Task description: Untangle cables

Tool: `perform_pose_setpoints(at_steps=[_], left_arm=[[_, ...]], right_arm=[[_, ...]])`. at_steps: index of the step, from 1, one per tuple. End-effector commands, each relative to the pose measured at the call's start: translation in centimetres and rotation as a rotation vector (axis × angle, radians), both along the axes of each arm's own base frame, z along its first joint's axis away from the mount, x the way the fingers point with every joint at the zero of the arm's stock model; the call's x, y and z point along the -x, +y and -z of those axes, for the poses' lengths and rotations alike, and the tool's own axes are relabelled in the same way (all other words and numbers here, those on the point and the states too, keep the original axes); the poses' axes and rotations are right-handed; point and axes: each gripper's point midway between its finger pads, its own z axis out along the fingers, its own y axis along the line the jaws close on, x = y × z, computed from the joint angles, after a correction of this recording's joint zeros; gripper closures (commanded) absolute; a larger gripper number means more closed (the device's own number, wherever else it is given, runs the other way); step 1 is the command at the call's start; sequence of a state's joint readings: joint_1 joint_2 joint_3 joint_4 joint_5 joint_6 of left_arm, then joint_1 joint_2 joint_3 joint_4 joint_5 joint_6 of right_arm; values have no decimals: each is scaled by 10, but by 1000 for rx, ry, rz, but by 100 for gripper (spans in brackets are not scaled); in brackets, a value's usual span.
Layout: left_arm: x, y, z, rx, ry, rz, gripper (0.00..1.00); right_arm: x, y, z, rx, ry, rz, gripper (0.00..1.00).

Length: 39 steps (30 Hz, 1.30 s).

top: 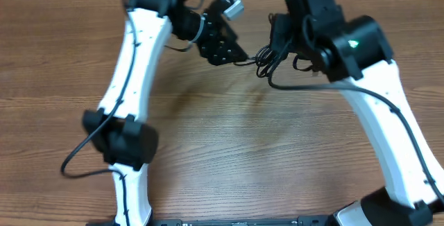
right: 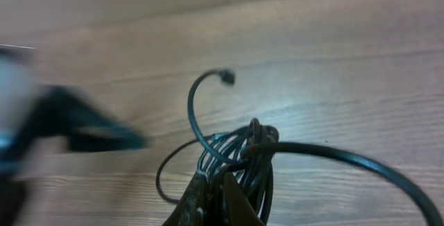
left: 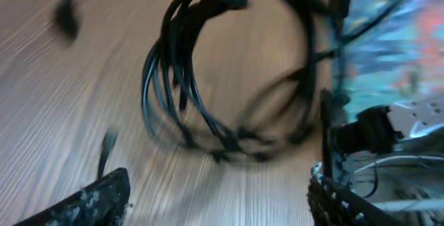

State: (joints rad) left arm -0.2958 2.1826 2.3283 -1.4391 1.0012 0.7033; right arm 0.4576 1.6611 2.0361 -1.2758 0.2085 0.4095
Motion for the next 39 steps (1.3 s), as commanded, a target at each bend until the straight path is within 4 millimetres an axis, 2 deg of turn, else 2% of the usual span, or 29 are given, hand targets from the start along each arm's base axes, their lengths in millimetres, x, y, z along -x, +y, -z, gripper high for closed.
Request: perform_pose_setpoints(at_steps=[1, 4, 15, 27, 30, 34, 35, 36, 39], left_arm=[[10, -27, -16, 233, -24, 137, 21], [8, -34, -17, 300, -26, 164, 29], [10, -39, -50, 516, -49, 229, 29], [41, -70, -55, 539, 6, 314, 43], [45, -73, -54, 538, 15, 322, 49], [48, -76, -53, 530, 22, 326, 51], [48, -76, -52, 526, 21, 327, 67], [48, -77, -51, 518, 18, 325, 93], [48, -77, -46, 485, 28, 314, 96]], right_arm=[[17, -8, -48, -56, -112, -20, 96], [22, -10, -45, -47, -94, -20, 96], [27, -15, -37, -25, -55, -13, 96], [25, -21, -38, -9, -64, 10, 96], [25, -21, -38, -9, -65, 11, 96], [24, -22, -38, -4, -69, 16, 96], [24, -22, -38, -4, -69, 17, 96], [24, -22, -38, -4, -68, 16, 96], [23, -24, -38, -3, -67, 22, 96]])
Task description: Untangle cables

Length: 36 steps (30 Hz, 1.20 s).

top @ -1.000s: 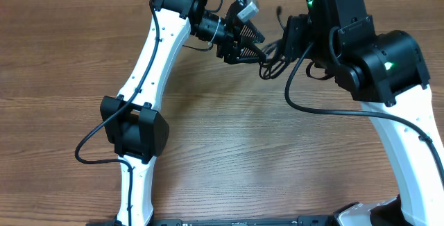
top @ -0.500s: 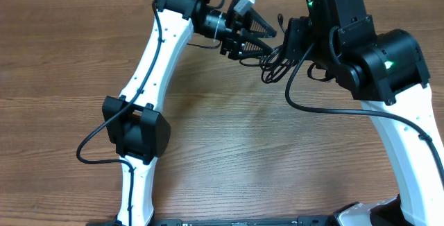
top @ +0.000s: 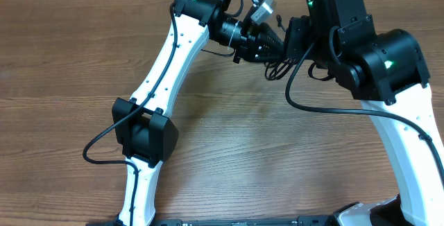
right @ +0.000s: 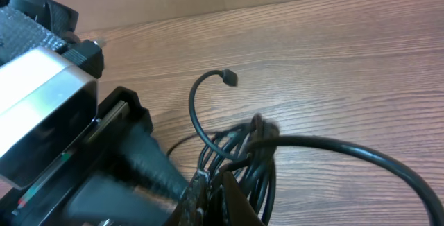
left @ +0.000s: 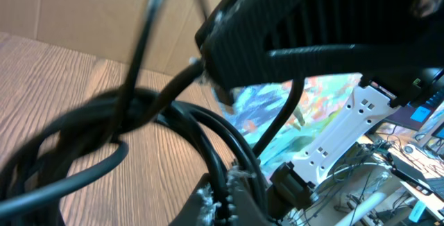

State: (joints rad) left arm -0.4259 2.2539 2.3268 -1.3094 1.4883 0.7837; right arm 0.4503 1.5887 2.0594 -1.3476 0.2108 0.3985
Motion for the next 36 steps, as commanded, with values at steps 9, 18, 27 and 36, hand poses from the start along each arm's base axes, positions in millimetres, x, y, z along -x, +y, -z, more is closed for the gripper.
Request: perform_pose_setpoints(at_steps=[9, 18, 27, 36], left_arm=[[-11, 58, 29, -280, 53, -145, 96], [-28, 148, 5, -436, 95, -396, 96], [-22, 143, -7, -411, 66, -391, 96], [-34, 138, -15, -410, 256, -467, 96]], right_arm=[[-18, -69, -12, -21, -32, 179, 96], [-24, -141, -10, -63, -13, 303, 96], [-25, -73, -2, -225, 54, 97, 16], [-37, 7, 33, -140, 117, -203, 11]])
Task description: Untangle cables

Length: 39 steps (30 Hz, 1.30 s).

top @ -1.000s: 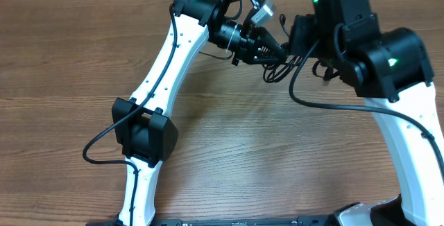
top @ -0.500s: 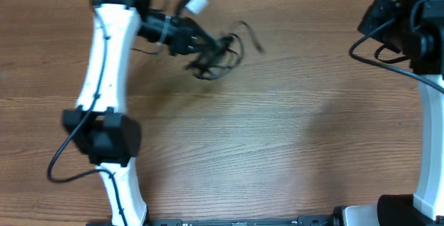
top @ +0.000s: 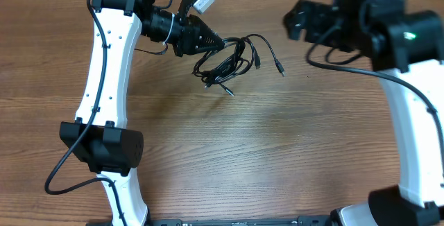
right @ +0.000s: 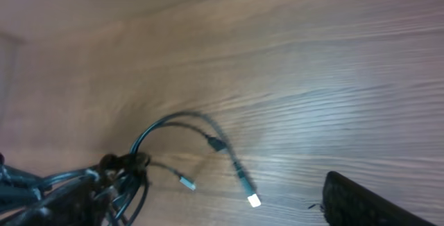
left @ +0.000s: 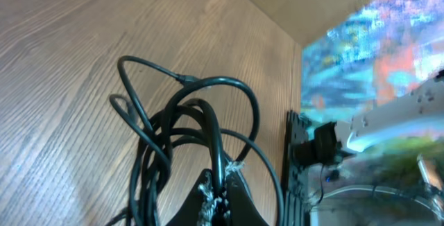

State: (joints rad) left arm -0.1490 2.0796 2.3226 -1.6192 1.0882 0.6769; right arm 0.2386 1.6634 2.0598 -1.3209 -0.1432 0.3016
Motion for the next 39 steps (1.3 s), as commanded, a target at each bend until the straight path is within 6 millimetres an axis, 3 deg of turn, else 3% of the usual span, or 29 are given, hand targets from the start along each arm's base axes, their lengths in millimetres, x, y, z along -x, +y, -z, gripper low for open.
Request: perform_pose_setpoints(at_steps=[1, 8, 14, 15, 16, 17, 20, 24, 29, 32, 37, 39], left_arm=[[-6, 4, -19, 45, 125, -110, 96], [-24, 3, -31, 72, 144, -184, 96], [-25, 3, -32, 70, 143, -188, 96], [-25, 3, -32, 71, 143, -188, 96], [-25, 3, -32, 71, 149, -190, 96], [-24, 3, -32, 71, 159, -194, 96], [-20, 3, -37, 72, 171, -202, 96], [-5, 12, -54, 55, 140, -226, 96], [21, 32, -89, 45, 95, -304, 96], [35, 48, -103, 43, 86, -353, 96], [56, 76, -113, 16, 101, -451, 96], [61, 84, -115, 5, 98, -479, 96]], right_arm=[[-10, 27, 14, 27, 3, -122, 13], [-20, 74, 44, 32, 40, -217, 21], [-23, 97, 59, 42, 56, -260, 22], [-24, 97, 61, 43, 58, -259, 32], [-25, 97, 62, 49, 56, -267, 69], [-25, 97, 64, 54, 58, -270, 96], [-32, 89, 69, 99, 51, -234, 96], [-53, 51, 72, 223, 24, -34, 96], [-77, 0, 64, 294, -30, 124, 96], [-92, -44, 56, 338, -66, 246, 96], [-108, -131, 39, 433, -126, 465, 96], [-111, -156, 35, 449, -139, 508, 96]])
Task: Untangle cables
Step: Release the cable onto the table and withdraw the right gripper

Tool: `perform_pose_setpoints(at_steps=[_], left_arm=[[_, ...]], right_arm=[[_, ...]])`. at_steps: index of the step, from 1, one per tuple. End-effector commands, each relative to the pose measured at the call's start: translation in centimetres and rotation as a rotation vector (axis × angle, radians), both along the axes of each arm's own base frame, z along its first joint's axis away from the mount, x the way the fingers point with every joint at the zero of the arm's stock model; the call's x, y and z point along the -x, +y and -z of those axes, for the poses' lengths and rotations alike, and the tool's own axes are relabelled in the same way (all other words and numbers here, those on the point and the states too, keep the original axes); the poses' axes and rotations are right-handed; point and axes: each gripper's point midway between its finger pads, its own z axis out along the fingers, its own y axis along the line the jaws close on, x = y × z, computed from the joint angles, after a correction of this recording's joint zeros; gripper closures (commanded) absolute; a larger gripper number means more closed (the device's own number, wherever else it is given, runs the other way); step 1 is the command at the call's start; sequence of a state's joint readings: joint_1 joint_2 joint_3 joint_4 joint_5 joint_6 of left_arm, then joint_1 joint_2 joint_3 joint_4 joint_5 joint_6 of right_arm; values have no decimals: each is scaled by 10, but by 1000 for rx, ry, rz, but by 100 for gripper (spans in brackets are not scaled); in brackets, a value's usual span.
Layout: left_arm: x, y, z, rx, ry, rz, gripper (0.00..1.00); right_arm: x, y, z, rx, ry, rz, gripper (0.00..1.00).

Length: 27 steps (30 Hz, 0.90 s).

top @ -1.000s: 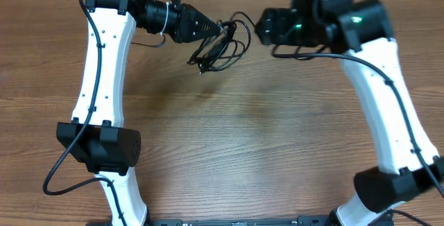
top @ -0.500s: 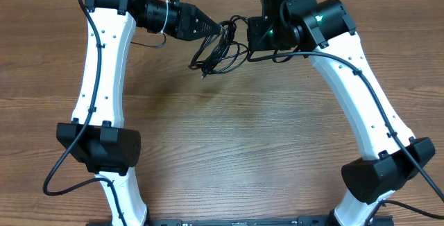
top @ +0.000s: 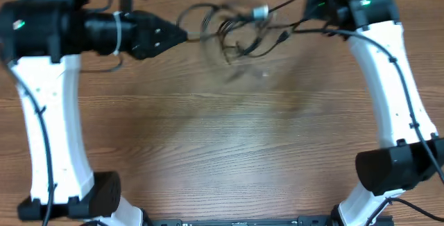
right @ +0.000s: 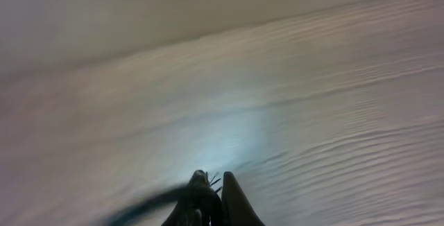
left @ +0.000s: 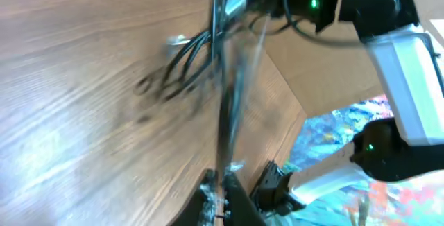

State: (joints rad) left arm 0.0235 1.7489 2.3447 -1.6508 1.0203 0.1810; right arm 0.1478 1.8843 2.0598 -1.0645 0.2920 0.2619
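Observation:
A tangle of black cables (top: 232, 35) hangs blurred above the wooden table (top: 229, 150), stretched between both arms. My left gripper (top: 182, 37) is to its left, shut on one strand. In the left wrist view that strand (left: 223, 115) runs taut from the gripper (left: 222, 193) up to the tangle (left: 184, 56). My right gripper (top: 313, 5) is to the tangle's right, near the far edge. In the right wrist view the gripper (right: 209, 191) is shut on a blurred dark cable (right: 156, 202). A light connector (top: 259, 11) shows on the tangle.
The right arm (left: 388, 32) stands beyond the tangle in the left wrist view. A cardboard wall (left: 326, 73) lines the table's far edge. Bare wood (right: 312, 115) fills the right wrist view.
My right gripper was open and away from the cables; now it is shut on a strand. My left gripper has moved left, and the bundle is pulled out between the two.
First my right gripper held the bundle while the left stood open beside it. Then both were shut on it, close together. Then the left alone held it and the right was open to the right. Now both grip strands, far apart.

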Motion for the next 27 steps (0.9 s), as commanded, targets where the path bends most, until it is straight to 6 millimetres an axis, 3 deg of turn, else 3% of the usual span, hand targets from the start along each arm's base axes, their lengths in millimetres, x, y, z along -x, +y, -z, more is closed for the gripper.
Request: perform_pose_setpoints(at_steps=[1, 4, 8, 12, 15, 18, 20, 23, 27], left_arm=[[7, 17, -8, -29, -15, -71, 96], [6, 20, -7, -50, -26, -86, 96], [2, 24, -4, -80, -32, -104, 96], [-6, 27, -2, -116, -67, -122, 96], [-10, 27, -2, -140, -89, -129, 96], [-14, 26, -1, -160, -110, -132, 96], [-16, 25, -3, -160, -125, -131, 96], [-18, 26, -5, -160, -140, -132, 96], [-19, 26, -5, -160, -144, -133, 96]], right_arm=[[-4, -70, -17, 105, -50, 172, 96], [-2, -85, -16, 91, -45, 194, 96], [-1, -88, -15, 90, -42, 200, 96], [-1, -71, -11, 45, -25, 141, 96], [2, -57, -22, 42, -47, 115, 96], [10, -37, -53, 32, -112, 72, 96], [21, -15, -86, 10, -180, 20, 96], [45, 26, -139, -63, -286, -105, 96], [89, 98, -204, -225, -428, -334, 96]])
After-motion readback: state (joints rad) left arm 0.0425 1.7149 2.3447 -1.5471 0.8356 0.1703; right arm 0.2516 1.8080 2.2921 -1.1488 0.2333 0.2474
